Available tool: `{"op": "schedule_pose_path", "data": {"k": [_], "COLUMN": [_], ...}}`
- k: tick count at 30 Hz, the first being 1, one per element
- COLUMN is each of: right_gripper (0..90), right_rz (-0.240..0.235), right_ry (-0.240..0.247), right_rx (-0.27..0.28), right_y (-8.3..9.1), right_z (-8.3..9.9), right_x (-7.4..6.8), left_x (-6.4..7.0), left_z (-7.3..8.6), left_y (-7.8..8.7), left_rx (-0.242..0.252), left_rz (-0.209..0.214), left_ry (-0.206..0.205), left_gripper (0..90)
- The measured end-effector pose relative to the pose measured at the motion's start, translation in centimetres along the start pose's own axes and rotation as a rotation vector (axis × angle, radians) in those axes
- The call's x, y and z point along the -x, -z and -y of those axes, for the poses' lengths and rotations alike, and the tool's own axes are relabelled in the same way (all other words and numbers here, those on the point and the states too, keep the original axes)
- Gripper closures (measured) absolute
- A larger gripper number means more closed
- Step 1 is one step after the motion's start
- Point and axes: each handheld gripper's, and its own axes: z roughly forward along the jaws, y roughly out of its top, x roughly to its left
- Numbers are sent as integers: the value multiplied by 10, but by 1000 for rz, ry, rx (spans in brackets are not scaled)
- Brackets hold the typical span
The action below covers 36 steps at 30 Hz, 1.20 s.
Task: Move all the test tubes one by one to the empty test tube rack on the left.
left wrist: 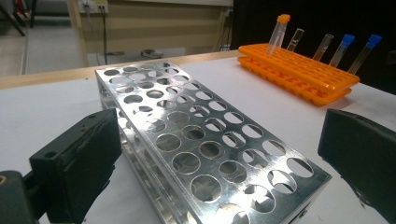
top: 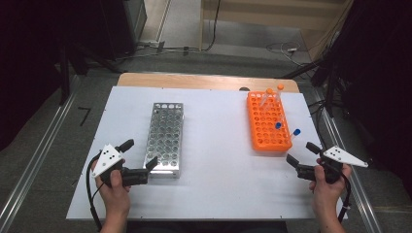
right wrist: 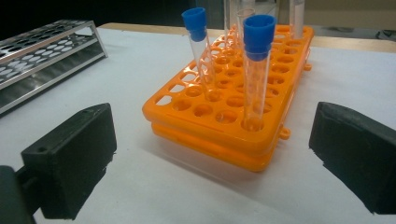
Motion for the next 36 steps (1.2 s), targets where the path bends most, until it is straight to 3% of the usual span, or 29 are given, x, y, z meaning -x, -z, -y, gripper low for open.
{"op": "schedule_pose_path", "data": {"k": [5,9,19,25,28,36], "right_gripper": [65,192,479,627,677,723], "right_rz": [16,44,50,59,86,118], "right_ry": [-16,-36,-107,-78,-62,-24], "right_rx": [-4,-11,-11,-18,-31,-39], "right_y": [-6,-13,-29,-45,-48,-51], "right_z": [-2,-2,-1,0,2,6], "right_x": [4,7,16,16,15,15], "left_x": [3,3,4,5,5,6], "left_z": [0,0,2,2,2,3], "left_y": [0,0,-4,-4,-4,-6], "left_rx": [-3,-4,-23,-28,-32,-36], "left_rz": [5,5,9,6,6,11], "left_ry": [-6,-3,-5,-4,-5,-6], "left_gripper": [0,0,0,0,0,0]}}
